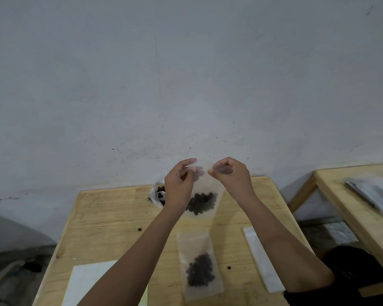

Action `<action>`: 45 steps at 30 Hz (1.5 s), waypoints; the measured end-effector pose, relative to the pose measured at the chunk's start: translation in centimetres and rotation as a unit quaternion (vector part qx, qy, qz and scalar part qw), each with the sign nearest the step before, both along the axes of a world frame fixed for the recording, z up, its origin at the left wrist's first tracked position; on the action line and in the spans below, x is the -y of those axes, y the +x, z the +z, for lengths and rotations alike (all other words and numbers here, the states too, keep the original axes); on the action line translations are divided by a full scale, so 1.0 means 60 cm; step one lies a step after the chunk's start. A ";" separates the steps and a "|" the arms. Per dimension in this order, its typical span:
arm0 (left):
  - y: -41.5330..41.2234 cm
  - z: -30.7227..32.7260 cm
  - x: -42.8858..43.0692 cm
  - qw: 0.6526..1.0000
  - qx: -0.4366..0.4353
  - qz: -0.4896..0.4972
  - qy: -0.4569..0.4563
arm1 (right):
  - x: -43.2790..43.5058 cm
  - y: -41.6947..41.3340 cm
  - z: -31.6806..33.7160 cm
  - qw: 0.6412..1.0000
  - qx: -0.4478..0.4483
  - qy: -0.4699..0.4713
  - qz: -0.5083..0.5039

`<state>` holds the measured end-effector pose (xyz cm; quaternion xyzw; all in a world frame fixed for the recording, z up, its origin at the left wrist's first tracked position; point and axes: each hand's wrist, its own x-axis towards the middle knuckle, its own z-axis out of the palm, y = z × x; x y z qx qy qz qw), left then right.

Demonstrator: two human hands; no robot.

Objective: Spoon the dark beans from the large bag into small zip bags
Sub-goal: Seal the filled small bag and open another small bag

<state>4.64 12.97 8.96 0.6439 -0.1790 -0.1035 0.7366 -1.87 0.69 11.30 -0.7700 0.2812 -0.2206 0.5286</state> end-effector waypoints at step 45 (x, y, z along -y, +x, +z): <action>-0.039 -0.087 -0.055 0.990 -0.049 -0.115 0.069 | -0.008 -0.060 -0.090 0.982 0.068 0.168 -0.045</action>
